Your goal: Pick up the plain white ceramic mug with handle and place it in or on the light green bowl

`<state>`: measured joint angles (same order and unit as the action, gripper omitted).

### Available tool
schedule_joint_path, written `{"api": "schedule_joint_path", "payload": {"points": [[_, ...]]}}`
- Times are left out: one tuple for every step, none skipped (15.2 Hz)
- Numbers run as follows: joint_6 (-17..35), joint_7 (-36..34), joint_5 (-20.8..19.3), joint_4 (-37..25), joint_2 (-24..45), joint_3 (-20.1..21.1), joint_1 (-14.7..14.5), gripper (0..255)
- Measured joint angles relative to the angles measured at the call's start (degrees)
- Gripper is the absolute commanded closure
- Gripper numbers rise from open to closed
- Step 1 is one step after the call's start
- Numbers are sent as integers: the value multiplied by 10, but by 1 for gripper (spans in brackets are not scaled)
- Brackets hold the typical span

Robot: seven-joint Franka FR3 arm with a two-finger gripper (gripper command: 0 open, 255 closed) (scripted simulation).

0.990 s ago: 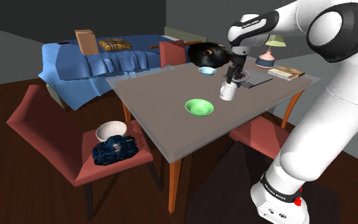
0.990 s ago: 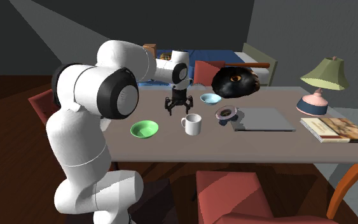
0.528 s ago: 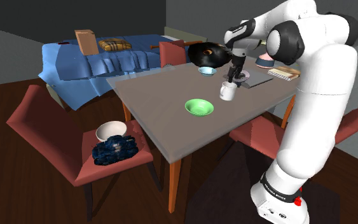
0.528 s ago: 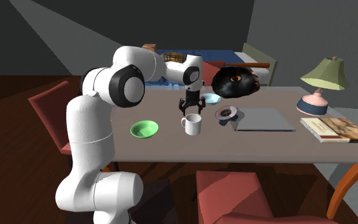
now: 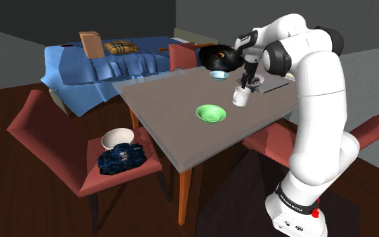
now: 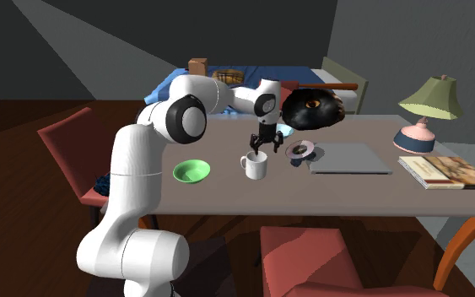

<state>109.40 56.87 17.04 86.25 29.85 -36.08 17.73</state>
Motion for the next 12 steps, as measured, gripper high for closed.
{"api": "schedule_joint_path", "payload": {"points": [[5,2,2,3,3,1,1,0],[14,4,4,9,5,2,1,0],[20,5,5,14,7,3,2,0],[26,6,7,17,11,4,2,0],[32,7,9,21,13,5,2,0],[34,7,9,23,14,6,2,0],[35,8,10,24,14,6,2,0],[36,8,10,24,14,6,2,0],[36,8,10,24,15,6,2,0],[36,8,10,24,15,6,2,0],[36,8,10,24,15,6,2,0],[36,8,10,24,15,6,2,255]]}}
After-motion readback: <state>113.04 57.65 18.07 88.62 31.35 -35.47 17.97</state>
